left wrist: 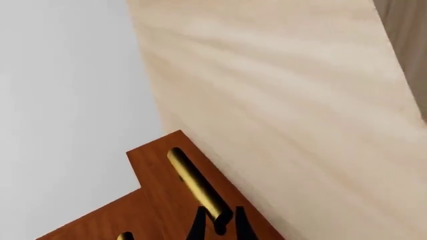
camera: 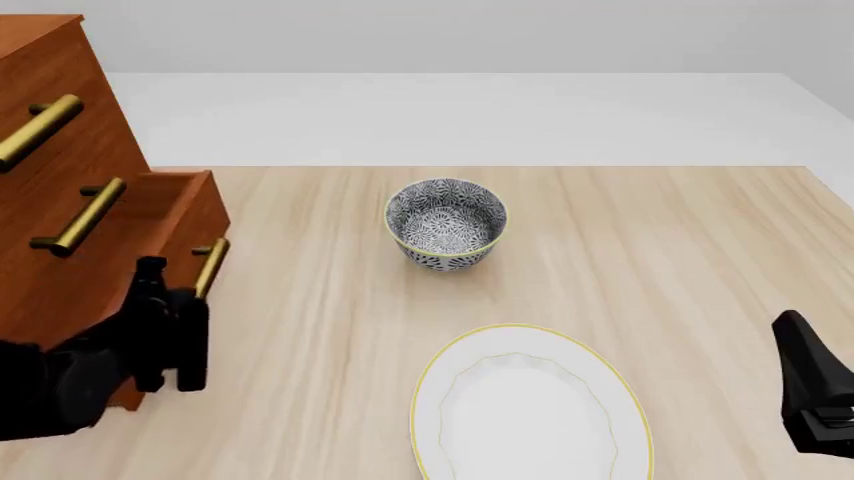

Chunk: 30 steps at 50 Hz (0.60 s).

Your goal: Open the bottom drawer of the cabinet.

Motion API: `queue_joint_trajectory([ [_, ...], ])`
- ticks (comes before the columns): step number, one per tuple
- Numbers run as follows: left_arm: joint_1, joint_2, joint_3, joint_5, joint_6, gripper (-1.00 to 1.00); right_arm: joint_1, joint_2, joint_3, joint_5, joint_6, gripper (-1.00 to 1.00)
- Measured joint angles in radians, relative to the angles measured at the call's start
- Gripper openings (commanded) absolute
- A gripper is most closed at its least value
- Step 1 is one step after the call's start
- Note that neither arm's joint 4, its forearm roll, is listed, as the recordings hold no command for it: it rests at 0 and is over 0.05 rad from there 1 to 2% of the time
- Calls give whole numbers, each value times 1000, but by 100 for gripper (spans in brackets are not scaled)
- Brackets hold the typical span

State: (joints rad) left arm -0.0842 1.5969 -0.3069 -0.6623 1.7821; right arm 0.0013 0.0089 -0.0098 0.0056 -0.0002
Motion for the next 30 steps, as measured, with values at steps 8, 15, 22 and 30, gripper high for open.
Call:
queue_joint_trajectory([
  [8,-62,-10,-3,17,-5,-100,0,0,0,0,0,100],
  [15,-90,-12,-6,27,-11,-100,0,0,0,0,0,100],
  [22,-109,-14,-8,32,-15,-100,0,0,0,0,0,100],
  [30,-123,-14,-8,33,-14,-100,0,0,0,0,0,100],
])
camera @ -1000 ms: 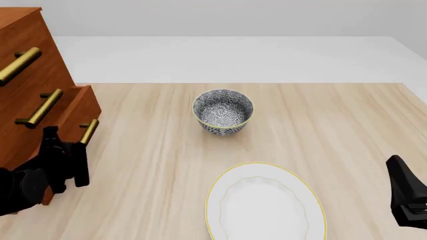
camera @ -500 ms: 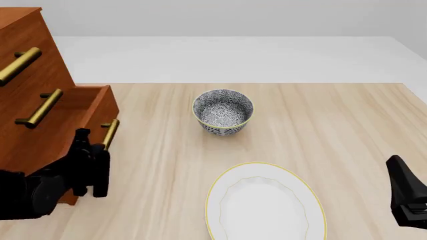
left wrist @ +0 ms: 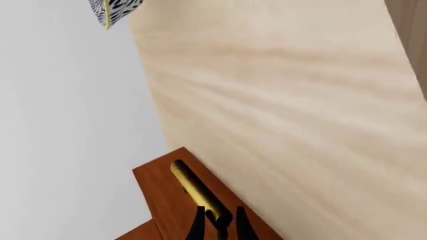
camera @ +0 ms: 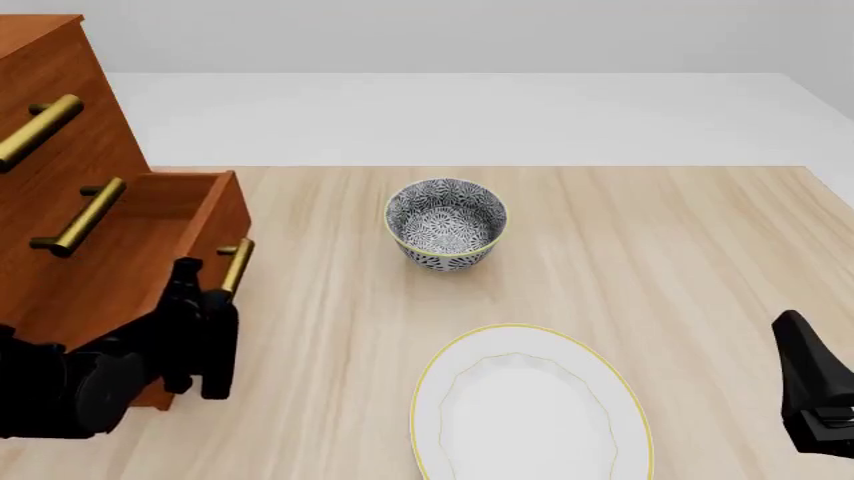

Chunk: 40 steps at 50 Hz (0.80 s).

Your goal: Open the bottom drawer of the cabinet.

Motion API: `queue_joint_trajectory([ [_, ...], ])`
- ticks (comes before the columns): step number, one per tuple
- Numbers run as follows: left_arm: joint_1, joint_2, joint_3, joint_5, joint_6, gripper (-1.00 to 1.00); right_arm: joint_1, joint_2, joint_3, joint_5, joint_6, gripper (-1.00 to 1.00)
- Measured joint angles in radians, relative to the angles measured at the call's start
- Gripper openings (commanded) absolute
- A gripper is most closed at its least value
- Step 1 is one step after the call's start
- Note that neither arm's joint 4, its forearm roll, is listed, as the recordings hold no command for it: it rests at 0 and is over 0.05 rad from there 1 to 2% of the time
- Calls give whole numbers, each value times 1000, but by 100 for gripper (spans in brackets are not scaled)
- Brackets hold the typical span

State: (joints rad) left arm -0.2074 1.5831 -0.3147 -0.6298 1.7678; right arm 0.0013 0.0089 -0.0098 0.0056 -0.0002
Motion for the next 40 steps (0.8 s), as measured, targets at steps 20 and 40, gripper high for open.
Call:
queue_joint_trajectory([
  [20,-24,-4,-7,-23,13,100,0,0,0,0,0,100],
  [40,-29,-29,6,-13,-6,100,0,0,0,0,0,100],
])
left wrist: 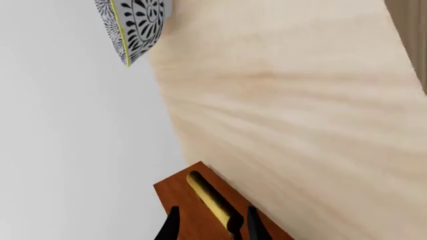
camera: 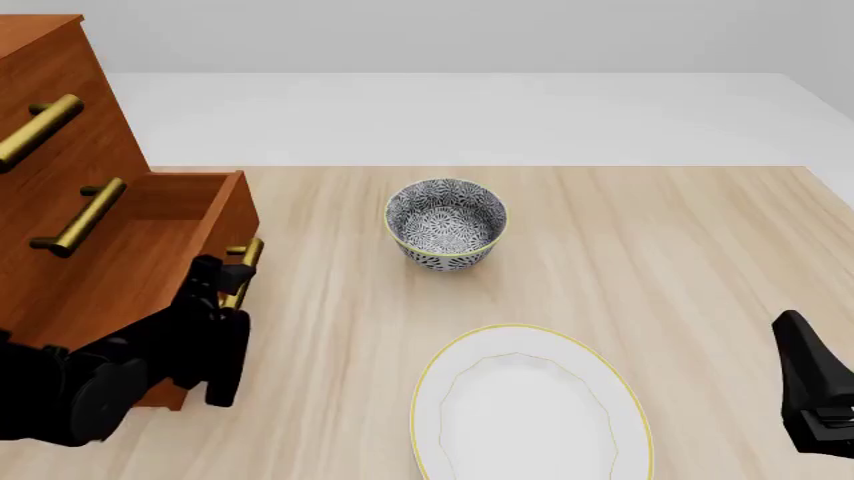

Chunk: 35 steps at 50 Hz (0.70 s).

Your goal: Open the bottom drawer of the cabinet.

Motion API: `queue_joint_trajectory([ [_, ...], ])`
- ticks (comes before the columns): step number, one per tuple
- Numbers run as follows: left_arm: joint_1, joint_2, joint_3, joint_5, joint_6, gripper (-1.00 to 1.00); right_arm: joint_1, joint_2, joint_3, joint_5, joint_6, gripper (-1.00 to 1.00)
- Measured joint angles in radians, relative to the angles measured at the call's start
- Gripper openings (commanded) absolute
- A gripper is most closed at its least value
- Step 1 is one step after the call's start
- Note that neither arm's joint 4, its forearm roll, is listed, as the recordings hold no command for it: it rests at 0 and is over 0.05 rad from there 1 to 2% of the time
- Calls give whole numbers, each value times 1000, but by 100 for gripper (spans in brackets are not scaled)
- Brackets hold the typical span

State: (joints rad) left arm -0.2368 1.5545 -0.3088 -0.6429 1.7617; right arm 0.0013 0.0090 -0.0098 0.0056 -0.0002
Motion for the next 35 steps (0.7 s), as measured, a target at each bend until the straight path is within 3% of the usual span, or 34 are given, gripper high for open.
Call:
queue_joint_trajectory([
  [35,-9,-200,47,14,-75,100,0,0,0,0,0,100],
])
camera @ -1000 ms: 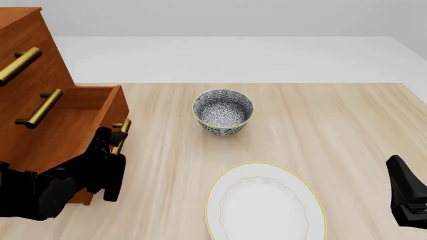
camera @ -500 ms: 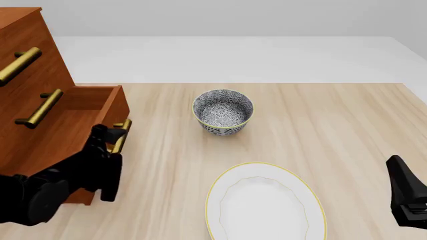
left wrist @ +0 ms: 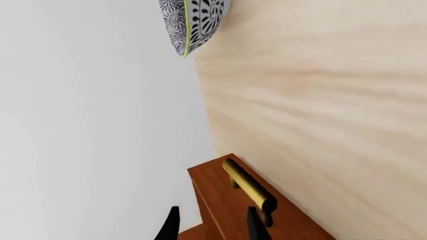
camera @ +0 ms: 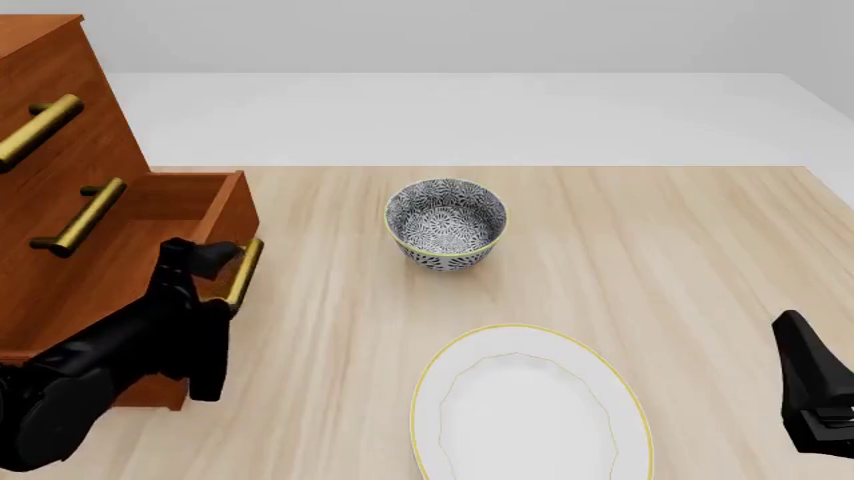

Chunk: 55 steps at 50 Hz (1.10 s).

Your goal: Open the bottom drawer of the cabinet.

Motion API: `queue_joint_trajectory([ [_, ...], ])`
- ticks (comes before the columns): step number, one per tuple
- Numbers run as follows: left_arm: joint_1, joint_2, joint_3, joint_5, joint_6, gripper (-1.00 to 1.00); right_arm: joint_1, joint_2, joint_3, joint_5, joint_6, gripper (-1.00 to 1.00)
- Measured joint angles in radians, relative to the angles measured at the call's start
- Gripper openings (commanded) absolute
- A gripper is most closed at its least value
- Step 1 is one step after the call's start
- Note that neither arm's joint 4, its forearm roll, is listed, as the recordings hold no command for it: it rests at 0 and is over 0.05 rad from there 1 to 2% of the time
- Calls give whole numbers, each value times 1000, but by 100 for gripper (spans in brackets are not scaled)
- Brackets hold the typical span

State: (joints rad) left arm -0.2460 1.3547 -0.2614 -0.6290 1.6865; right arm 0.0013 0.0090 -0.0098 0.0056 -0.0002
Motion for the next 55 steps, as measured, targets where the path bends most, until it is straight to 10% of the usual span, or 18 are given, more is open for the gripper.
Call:
queue_joint_trajectory([
  [6,1,-90,-68,124,-77,100,0,0,0,0,0,100],
  [36,59,-189,-930,1021,-1126,100,0,0,0,0,0,100],
  [55,29,-159,-974,1160,-1586,100,0,0,0,0,0,100],
])
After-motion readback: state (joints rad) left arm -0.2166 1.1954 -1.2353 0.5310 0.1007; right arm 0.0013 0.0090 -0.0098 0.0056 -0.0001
